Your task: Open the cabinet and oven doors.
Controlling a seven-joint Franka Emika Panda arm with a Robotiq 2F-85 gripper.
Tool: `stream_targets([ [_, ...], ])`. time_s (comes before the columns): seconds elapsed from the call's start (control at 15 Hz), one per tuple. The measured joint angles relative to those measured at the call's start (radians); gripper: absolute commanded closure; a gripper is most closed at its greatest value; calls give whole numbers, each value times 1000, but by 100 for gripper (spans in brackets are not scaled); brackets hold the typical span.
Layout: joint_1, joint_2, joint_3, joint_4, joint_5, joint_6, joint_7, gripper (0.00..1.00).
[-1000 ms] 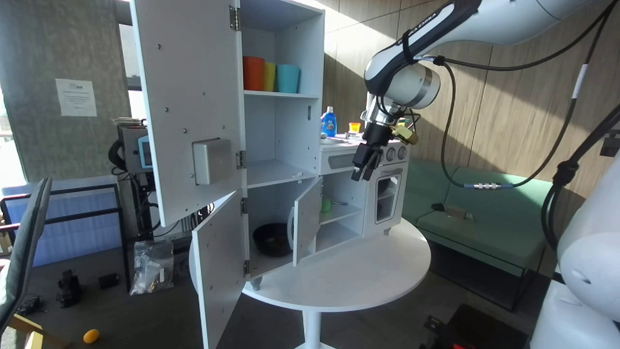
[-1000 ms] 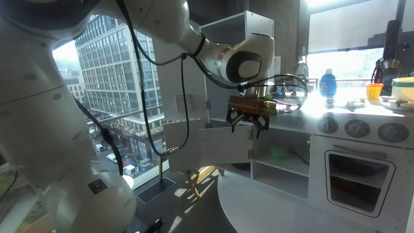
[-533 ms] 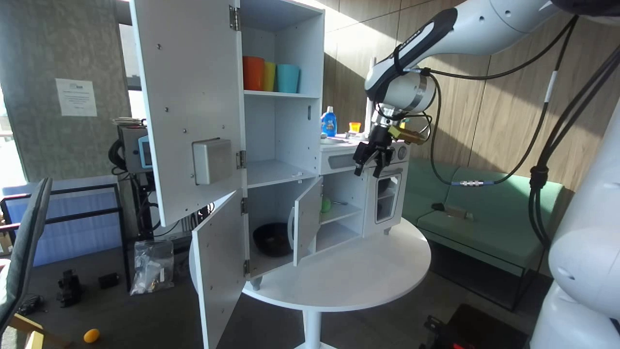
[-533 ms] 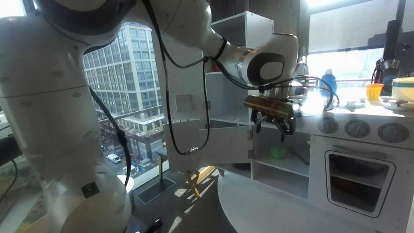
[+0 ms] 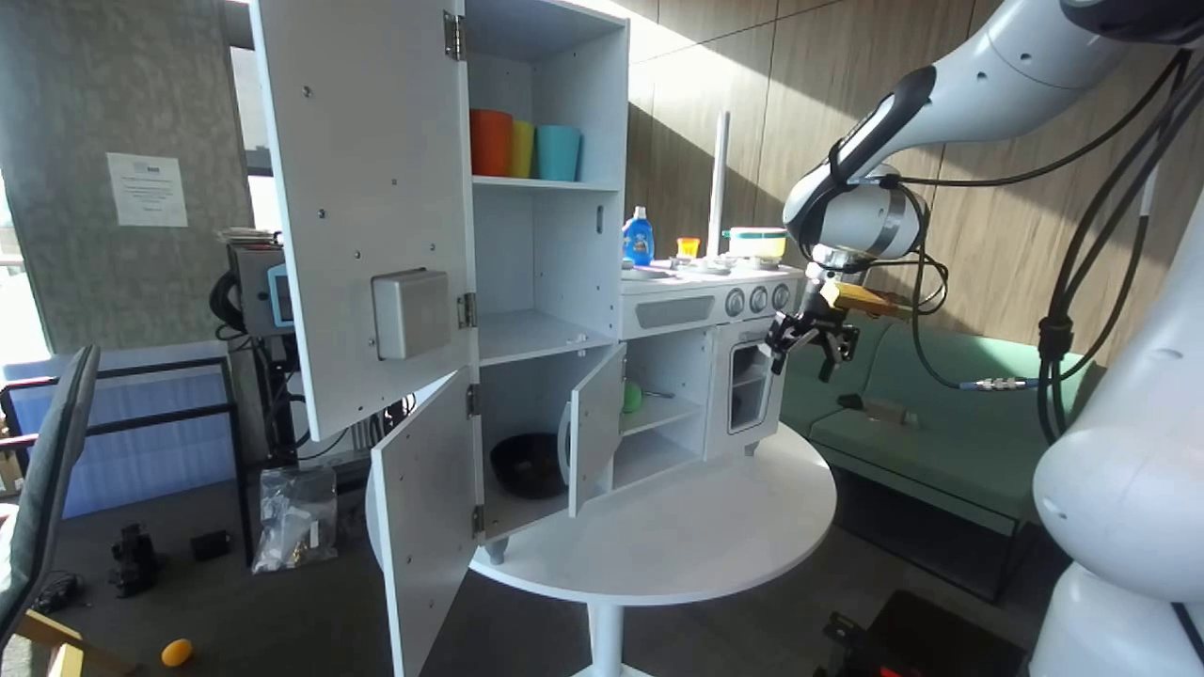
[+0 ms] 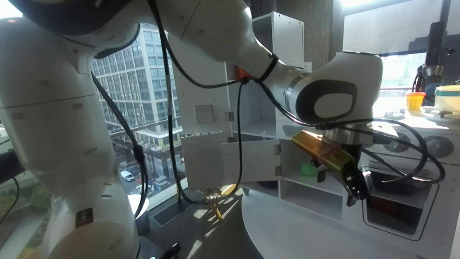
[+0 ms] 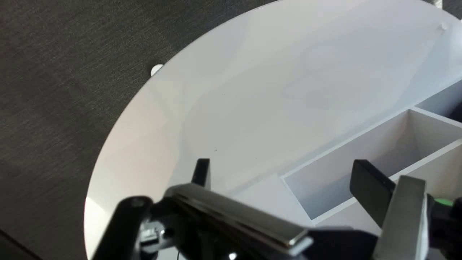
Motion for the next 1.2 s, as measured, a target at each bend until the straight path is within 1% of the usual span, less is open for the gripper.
stream_targets([
  [0.27,-3,27,15,79,1,-23,243,0],
  [0.6,4,93,37,222,6,-68,554,0],
  [0.93,0,187,27,331,34,-101,800,0],
  [1.2,-8,236,13,388,68,-132,973,0],
])
